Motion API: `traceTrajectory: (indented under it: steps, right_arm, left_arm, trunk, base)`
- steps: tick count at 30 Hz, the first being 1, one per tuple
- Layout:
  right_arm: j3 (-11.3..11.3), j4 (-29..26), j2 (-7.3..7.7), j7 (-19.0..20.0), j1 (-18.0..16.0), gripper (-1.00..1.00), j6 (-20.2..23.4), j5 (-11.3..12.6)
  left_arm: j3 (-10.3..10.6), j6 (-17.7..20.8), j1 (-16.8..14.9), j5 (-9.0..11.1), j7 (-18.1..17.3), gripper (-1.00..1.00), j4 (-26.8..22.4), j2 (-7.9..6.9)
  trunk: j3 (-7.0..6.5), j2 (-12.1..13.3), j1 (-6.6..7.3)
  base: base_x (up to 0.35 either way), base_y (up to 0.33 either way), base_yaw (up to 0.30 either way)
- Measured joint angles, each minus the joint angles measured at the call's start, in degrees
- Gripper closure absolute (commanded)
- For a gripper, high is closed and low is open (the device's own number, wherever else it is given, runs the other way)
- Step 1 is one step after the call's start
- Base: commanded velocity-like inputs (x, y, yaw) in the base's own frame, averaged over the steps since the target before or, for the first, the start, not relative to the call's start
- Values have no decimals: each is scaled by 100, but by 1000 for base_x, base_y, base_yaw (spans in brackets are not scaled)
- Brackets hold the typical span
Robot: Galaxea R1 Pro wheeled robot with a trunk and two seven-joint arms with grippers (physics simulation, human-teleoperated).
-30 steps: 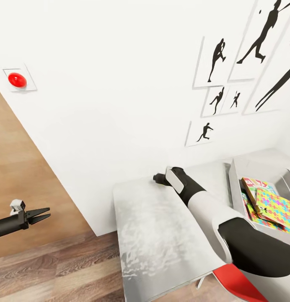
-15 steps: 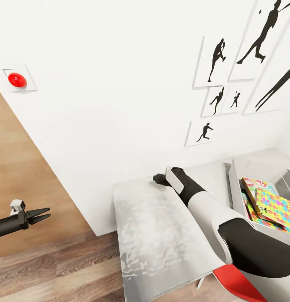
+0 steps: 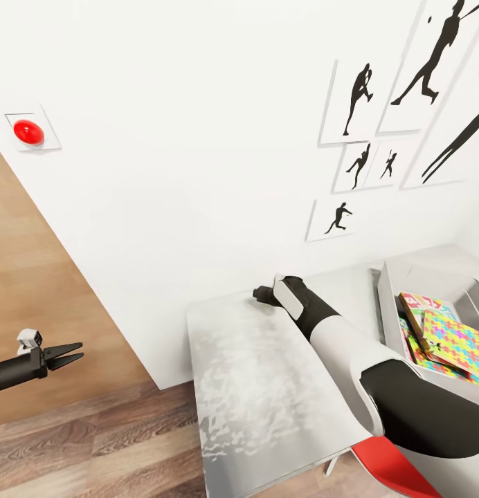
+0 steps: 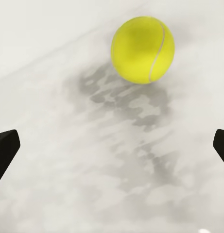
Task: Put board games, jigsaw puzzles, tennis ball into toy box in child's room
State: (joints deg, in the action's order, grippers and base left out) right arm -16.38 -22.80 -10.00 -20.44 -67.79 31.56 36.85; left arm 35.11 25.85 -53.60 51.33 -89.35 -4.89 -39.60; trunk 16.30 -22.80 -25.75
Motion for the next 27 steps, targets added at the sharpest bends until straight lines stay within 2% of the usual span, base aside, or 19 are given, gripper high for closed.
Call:
traceTrajectory:
  steps: [27]
  right_arm:
    - [-31,0,0,-52,0,-100,-10,-66]
  left_arm:
    - [0,0,3,0,-14,-100,0,0]
  trunk:
    - [0,0,0]
  base:
    - [0,0,0]
